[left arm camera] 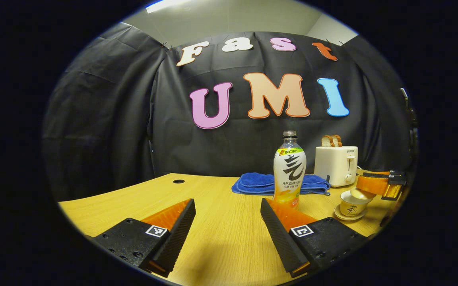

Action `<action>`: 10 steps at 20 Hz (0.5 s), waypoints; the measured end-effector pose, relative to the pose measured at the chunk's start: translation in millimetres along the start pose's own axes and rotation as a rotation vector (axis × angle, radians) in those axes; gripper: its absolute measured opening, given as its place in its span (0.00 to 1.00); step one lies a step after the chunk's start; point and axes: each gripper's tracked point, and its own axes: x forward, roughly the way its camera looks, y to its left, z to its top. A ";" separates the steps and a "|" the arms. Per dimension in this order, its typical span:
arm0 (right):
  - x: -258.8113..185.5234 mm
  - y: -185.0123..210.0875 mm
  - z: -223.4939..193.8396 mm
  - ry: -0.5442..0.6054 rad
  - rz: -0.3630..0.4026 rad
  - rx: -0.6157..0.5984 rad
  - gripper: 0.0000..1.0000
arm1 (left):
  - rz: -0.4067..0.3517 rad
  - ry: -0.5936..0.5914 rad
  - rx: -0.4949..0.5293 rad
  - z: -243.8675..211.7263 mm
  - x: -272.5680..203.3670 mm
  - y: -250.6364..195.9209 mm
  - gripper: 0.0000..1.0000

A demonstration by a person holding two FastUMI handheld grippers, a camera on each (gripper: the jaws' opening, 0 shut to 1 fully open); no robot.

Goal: Open the teacup lid with one hand, grasp the water bottle and pour water into the teacup with the other hand; after pouring, place the water bottle on the coaster and then close the teacup lid.

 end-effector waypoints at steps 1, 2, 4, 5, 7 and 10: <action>2.6 0.4 -3.3 0.024 0.003 -0.003 0.35 | 0.000 0.000 0.000 -0.1 0.4 -0.5 0.96; 5.2 2.5 -7.0 0.048 0.006 -0.006 0.35 | -0.001 0.000 0.000 0.0 0.3 -0.5 0.96; 9.1 3.5 -12.7 0.088 0.013 -0.011 0.35 | -0.002 0.000 0.000 0.0 1.1 -0.3 0.96; 9.8 3.7 -14.1 0.101 0.013 -0.011 0.35 | -0.002 0.000 0.000 0.2 0.8 -0.4 0.96; 9.0 4.9 -12.9 0.103 0.014 -0.010 0.35 | -0.003 0.000 0.000 0.0 -0.2 -0.7 0.96; 10.1 4.2 -14.0 0.103 0.014 -0.011 0.35 | -0.003 0.000 0.000 0.7 0.2 -0.4 0.96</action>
